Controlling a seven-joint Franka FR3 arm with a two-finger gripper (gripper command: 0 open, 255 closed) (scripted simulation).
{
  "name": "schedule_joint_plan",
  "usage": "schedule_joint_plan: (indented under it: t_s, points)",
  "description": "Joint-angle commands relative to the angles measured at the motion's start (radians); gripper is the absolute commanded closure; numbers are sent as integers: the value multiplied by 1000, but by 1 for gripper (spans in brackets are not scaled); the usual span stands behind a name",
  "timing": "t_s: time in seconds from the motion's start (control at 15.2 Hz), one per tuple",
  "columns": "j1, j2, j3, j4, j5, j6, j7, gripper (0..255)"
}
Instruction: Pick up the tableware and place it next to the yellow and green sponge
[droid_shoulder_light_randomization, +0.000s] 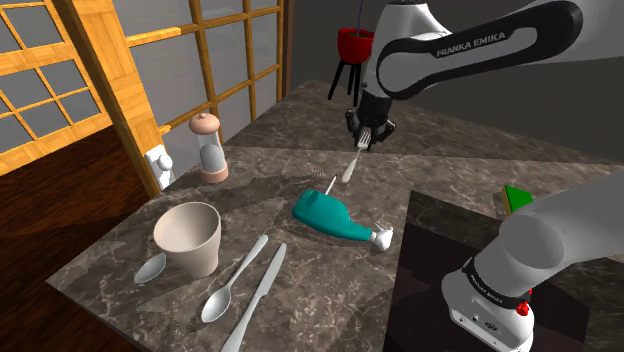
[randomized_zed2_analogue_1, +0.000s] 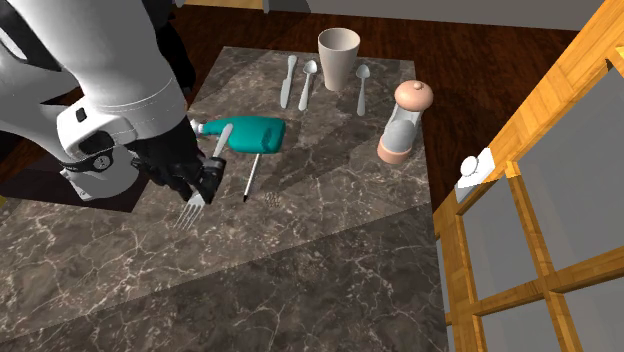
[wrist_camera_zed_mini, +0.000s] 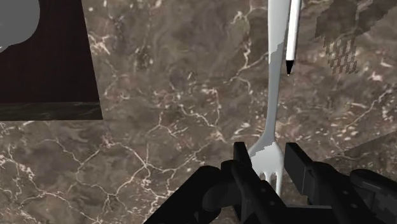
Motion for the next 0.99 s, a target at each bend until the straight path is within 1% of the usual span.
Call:
schedule_joint_plan:
  t_s: [0.0,0.2,0.46,0.73,0.92]
  points:
    - [-4,-64,-39,-66,12,4,-56,255]
    - [-14,-151,-98,-143,13,-8,-130,255]
    - [-39,-260,-180,-232,-7,-30,-227,255]
    - [-80,-358,-266,-303,-48,-58,-325,255]
    - [-124,-421,-333,-343,-91,-80,-402,255]
